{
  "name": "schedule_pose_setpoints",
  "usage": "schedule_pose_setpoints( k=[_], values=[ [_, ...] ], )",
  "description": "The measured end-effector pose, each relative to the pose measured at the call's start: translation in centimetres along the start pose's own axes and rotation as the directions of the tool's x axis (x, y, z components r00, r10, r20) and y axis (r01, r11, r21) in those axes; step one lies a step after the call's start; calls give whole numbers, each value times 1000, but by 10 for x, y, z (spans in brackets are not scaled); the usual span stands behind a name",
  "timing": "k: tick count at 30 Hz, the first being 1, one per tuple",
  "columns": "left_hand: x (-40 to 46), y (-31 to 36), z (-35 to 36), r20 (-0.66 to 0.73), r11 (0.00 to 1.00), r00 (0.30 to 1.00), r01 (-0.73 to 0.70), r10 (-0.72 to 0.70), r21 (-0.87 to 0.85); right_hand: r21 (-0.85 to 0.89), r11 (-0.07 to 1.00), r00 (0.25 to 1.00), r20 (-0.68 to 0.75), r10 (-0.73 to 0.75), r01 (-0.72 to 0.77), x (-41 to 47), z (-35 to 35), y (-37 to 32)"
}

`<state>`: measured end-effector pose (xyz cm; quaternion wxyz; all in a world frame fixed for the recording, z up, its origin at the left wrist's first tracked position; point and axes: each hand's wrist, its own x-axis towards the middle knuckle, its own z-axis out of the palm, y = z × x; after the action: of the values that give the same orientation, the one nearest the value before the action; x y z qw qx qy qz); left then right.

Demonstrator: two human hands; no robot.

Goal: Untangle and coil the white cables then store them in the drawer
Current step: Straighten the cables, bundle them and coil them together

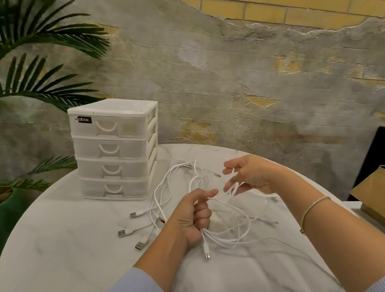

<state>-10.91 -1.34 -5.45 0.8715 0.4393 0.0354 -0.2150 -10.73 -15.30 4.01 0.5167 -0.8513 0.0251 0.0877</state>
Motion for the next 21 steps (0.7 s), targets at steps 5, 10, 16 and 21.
schedule_pose_setpoints(
  k=[5,10,16,21],
  values=[
    [10,0,-6,-81,999,997,-19,21,26,-513,809,956,-204,211,-288,-3,-33,19],
    [11,-6,1,-73,996,997,15,-8,92,-783,445,880,-475,22,-434,-5,-68,33],
    [14,3,-10,-115,1000,993,-7,6,-7,-681,488,793,-608,39,-546,-7,-94,64],
    [15,-1,-6,-127,999,992,0,-7,-52,-712,277,735,-481,478,-646,-24,-84,59]
  ],
)
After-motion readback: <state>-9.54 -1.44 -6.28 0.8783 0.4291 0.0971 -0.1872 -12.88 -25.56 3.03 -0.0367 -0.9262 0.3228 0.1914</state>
